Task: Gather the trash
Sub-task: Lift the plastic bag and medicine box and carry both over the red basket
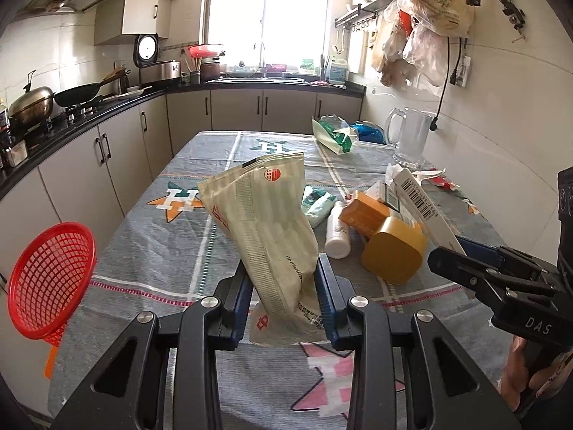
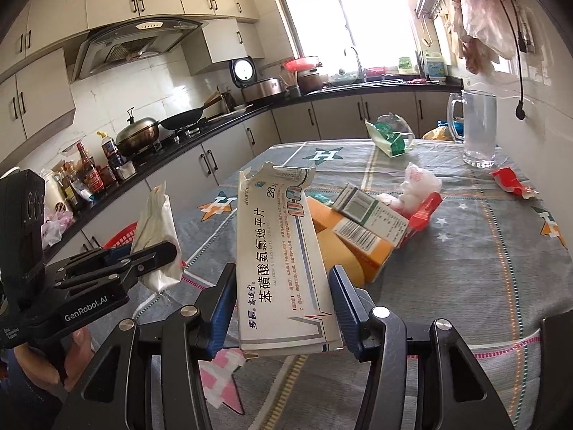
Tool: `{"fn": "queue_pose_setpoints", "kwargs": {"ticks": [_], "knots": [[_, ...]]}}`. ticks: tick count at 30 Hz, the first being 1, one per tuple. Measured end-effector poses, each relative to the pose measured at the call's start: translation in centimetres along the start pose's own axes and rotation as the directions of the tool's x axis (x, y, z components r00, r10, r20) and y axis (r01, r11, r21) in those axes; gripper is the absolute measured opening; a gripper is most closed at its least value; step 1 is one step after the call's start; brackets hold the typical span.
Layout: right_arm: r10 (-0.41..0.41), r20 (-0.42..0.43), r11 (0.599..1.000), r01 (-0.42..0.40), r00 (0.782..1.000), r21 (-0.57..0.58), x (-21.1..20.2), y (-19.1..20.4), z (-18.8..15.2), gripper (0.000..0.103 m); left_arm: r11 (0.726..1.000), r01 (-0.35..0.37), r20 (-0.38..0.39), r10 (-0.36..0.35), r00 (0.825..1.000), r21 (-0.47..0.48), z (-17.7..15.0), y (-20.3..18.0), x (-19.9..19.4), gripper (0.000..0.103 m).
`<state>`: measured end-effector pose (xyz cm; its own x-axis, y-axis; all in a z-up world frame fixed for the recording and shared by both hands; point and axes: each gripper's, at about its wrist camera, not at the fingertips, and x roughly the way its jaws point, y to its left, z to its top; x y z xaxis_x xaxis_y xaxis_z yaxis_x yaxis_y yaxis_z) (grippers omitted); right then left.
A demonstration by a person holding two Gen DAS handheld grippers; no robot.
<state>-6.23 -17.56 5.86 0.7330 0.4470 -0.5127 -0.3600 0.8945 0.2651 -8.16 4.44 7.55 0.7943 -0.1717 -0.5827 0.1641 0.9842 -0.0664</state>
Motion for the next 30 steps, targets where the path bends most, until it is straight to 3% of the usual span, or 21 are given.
{"fn": "queue_pose_setpoints", "kwargs": {"ticks": [30], "knots": [[0.062, -0.072, 0.996, -0.066, 0.995, -0.054, 2.4, 4.5, 0.3, 0.056, 0.994, -0.067, 0.027, 0.070, 0.997, -0.091, -0.9, 5.2, -1.6, 0.033]]}}
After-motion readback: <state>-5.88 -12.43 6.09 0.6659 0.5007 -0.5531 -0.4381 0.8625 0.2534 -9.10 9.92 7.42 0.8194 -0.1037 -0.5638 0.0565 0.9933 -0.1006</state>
